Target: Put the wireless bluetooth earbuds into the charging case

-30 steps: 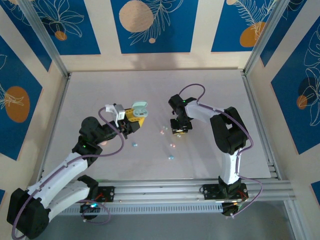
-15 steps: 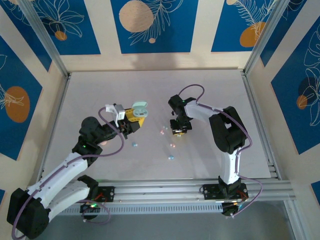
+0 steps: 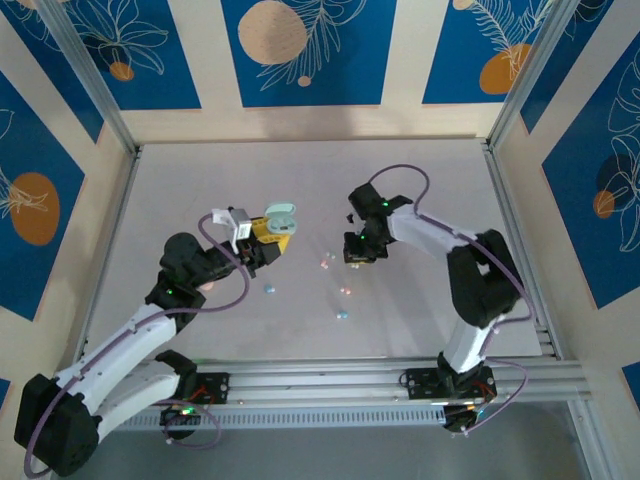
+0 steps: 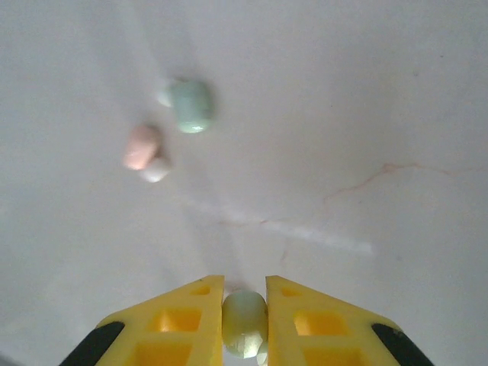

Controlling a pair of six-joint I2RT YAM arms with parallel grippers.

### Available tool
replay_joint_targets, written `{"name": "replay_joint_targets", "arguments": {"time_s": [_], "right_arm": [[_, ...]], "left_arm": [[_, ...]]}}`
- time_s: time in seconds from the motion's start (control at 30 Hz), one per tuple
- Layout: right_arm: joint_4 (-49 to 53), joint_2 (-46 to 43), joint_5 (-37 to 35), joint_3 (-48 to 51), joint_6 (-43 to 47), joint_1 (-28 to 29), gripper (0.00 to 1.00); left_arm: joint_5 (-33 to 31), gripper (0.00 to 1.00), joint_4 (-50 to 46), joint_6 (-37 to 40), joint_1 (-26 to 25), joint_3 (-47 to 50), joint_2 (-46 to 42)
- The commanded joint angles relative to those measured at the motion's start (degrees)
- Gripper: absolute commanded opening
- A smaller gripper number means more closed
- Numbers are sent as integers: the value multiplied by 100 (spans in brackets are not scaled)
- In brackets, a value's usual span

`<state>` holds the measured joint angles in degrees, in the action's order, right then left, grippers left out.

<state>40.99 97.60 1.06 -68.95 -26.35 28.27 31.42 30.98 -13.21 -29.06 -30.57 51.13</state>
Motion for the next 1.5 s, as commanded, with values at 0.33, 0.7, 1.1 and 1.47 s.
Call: {"name": "replay_joint_targets", "arguments": {"time_s": [0.33, 0.7, 1.1, 1.47], "right_arm": [[-3276, -2062, 4342, 681, -2524, -782, 19], [-5730, -2300, 5176, 878, -5076, -892, 20], [-8054, -1722, 5075, 1343, -7550, -814, 19], [-9183, -1419, 4986, 1553, -8435, -705, 19]], "left_arm": [[-82, 31, 9, 194, -30, -116, -86], [346, 32, 263, 187, -31, -275, 6], [384, 32, 303, 271, -38, -244, 76], [498, 32, 319, 328, -38, -260, 101]]}}
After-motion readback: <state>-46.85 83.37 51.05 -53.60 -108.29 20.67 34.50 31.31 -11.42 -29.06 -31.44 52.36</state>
